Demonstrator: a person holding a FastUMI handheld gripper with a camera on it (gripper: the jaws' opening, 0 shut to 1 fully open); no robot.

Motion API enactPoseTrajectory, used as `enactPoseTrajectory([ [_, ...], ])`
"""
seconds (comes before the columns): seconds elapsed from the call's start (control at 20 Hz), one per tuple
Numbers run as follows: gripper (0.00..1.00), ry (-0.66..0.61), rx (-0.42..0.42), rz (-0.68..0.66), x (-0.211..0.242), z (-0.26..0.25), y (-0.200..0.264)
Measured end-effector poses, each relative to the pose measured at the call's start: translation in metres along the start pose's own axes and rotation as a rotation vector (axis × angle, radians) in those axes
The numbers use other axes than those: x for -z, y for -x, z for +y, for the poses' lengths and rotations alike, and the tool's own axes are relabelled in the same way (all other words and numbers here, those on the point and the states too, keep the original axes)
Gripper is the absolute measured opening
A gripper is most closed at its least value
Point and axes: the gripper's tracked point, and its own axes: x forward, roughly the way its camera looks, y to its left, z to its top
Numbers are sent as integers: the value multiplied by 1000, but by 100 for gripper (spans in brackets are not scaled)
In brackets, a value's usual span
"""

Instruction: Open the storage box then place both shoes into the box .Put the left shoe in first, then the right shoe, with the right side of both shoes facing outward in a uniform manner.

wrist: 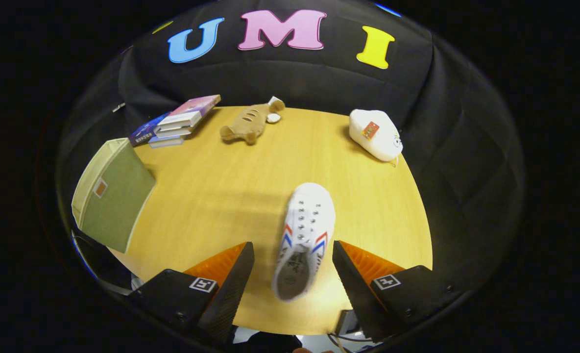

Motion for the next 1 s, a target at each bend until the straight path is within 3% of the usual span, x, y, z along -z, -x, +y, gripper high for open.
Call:
enactPoseTrajectory([
  [0.2, 99, -14, -1, 70, 20, -34, -28],
  [0.55, 97, -98, -84, 191, 47, -23, -69],
  [0.6, 92, -116, -89, 189, 46, -22, -73],
  [0.7, 64, -178, -129, 211, 46, -9, -76],
  [0.75, 45, -201, -116, 207, 44, -10, -77],
  [0.9, 32, -243, -86, 200, 43, -15, -78],
  [0.95, 21, -278, -84, 204, 43, -16, -78],
  [1.0, 17, -308, -85, 202, 42, -17, -78],
])
